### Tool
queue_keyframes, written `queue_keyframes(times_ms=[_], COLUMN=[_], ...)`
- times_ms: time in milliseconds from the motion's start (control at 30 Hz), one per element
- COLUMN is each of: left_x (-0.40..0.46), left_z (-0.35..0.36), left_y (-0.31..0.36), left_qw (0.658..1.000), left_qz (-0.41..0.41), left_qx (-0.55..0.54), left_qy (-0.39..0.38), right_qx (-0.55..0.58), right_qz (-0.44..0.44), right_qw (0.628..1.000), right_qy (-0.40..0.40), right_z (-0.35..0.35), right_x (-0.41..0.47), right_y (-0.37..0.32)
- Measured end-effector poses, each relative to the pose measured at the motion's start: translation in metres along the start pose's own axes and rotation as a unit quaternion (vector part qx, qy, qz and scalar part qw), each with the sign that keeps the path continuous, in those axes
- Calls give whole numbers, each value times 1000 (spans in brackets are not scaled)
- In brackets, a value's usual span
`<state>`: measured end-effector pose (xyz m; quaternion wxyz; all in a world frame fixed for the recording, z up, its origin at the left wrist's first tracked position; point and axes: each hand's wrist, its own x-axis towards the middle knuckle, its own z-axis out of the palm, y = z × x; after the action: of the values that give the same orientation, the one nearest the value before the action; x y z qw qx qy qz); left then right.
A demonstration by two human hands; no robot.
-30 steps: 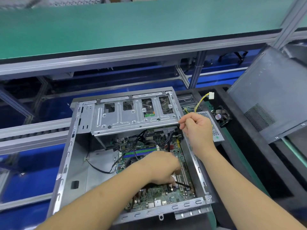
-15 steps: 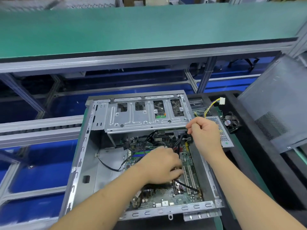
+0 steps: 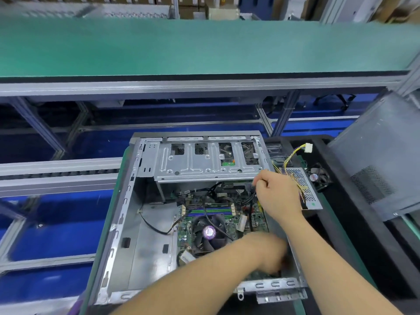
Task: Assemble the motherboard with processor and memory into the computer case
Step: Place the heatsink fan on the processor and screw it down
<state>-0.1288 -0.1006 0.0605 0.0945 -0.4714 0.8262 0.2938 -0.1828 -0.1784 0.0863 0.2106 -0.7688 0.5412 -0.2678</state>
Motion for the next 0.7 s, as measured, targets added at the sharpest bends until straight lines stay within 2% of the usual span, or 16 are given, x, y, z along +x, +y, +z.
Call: queue_keyframes(times_ms=[133, 233, 367, 500, 700], left_x=[16, 23, 34, 40, 44], left_z=[11, 14, 18, 16, 14], left_y=[3, 4, 1, -5, -3], left_qw=[996, 994, 989, 958, 929], left_qz=[-92, -105, -122, -193, -220], left_qx=[-10, -22, -74, -205, -272], left_qy=[12, 11, -32, -52, -118], right_qx=[32, 88, 112, 137, 213], right_qz=[12, 24, 36, 40, 44], right_qw=[999, 996, 993, 990, 976], right_qy=[-1, 5, -1, -10, 4], right_z=[0, -2, -3, -1, -7], right_x=[1, 3, 3, 6, 5], right_y=[2, 3, 5, 8, 14])
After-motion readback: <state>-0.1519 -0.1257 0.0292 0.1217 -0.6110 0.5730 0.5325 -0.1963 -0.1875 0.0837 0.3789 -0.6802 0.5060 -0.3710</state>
